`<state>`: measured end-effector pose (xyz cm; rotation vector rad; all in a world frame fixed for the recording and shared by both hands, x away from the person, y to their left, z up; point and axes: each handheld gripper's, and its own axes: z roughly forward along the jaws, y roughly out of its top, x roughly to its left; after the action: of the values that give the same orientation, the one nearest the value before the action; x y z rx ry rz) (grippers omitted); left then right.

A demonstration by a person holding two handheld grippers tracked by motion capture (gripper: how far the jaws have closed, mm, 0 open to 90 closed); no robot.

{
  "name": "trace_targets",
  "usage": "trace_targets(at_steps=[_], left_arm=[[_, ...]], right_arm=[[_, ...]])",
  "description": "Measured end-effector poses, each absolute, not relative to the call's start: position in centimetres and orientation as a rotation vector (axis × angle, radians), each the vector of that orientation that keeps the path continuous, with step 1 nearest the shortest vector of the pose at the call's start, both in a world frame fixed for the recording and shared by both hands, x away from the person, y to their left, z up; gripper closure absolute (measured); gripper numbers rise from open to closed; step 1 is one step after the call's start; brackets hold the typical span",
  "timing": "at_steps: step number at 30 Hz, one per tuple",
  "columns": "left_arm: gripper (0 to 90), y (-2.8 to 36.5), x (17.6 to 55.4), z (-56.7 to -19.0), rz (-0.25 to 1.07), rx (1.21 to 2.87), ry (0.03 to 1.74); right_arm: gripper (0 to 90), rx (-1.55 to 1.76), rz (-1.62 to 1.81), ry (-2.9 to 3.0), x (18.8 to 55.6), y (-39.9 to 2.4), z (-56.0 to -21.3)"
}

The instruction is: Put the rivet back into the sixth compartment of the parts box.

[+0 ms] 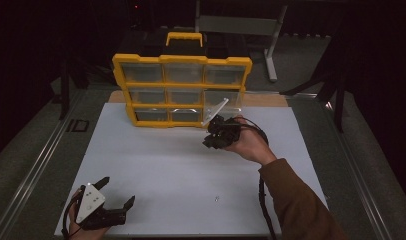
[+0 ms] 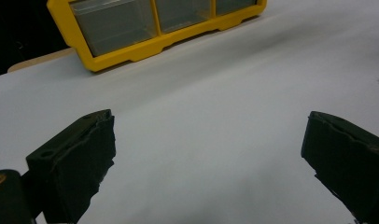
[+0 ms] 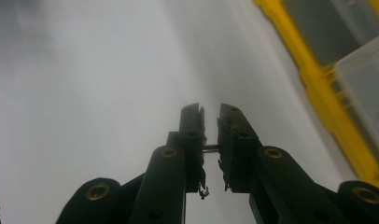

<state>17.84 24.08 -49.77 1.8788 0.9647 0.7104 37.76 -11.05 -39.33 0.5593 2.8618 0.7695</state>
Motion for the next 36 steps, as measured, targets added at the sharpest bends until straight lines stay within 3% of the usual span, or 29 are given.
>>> trace_targets(at_steps=[18,36], left_arm=[[3.2,24.1,17.8,-49.8,0.708,1.880,0.962],[3.1,24.1,17.8,-49.7,0.708,1.874,0.964]], right_arm=[[79.8,0.671,0.950,2.737,40.7,-12.5,-33.4],[79.9,0.901,0.953,2.584,43.8,-14.7,-31.9]])
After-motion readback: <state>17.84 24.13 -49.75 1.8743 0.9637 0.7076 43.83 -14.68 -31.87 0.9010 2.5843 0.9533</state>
